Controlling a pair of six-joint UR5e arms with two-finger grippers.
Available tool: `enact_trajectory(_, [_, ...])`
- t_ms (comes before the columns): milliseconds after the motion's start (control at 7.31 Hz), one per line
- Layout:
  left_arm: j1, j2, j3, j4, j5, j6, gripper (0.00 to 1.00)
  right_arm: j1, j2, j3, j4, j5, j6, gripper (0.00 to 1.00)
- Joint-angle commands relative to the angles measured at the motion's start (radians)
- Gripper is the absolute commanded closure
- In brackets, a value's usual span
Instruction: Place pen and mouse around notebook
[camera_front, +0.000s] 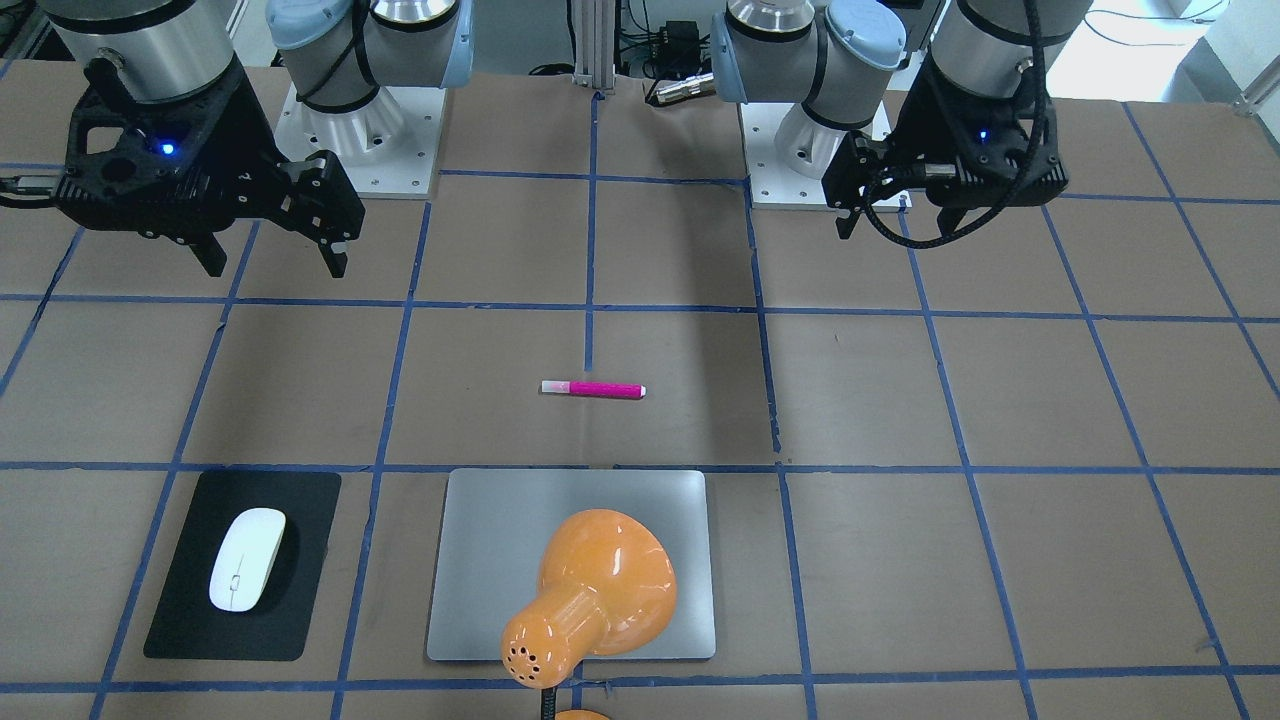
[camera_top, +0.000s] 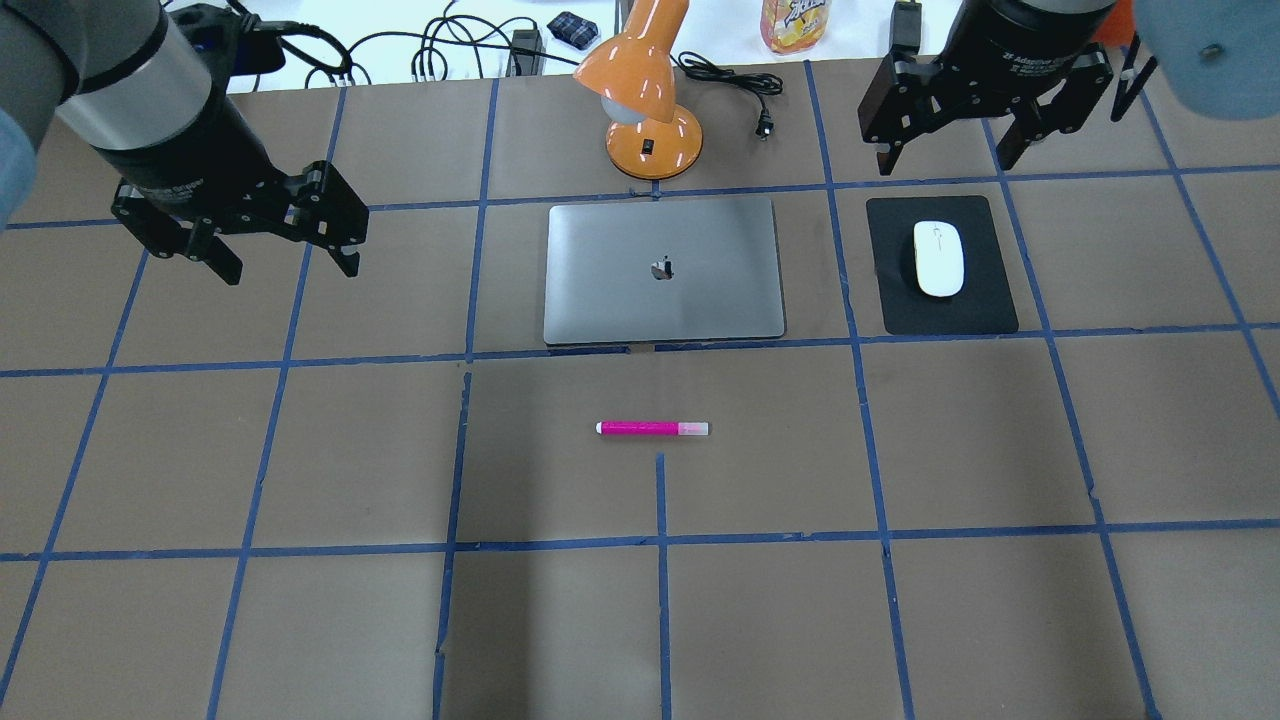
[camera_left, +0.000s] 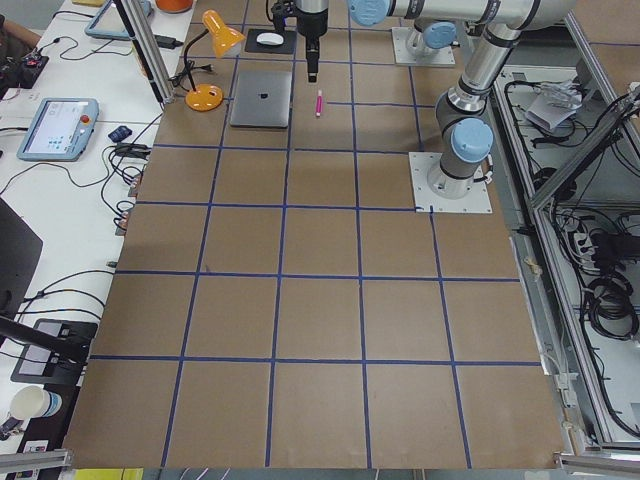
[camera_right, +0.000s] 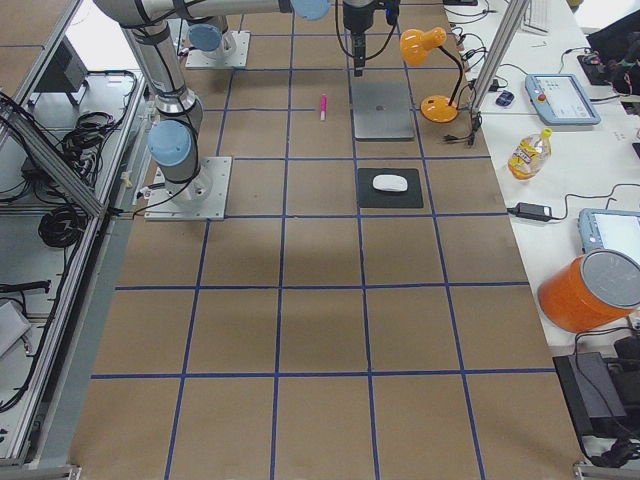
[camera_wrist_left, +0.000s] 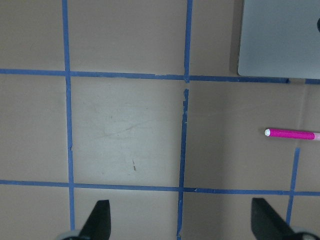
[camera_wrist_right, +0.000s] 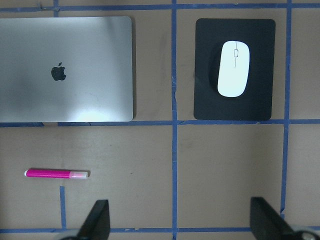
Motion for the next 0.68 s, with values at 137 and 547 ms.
enact_trajectory(137, [0.004,-0.036,0.031,0.010,0.010,0.002,0.00,0.000,-0.003,0.005,0.002,0.000,0.000,0.00])
enact_trajectory(547, [0.003,-0.036,0.039,0.008,0.020,0.009,0.00,0.000,-0.003,0.005,-0.001,0.001,0.000,0.00])
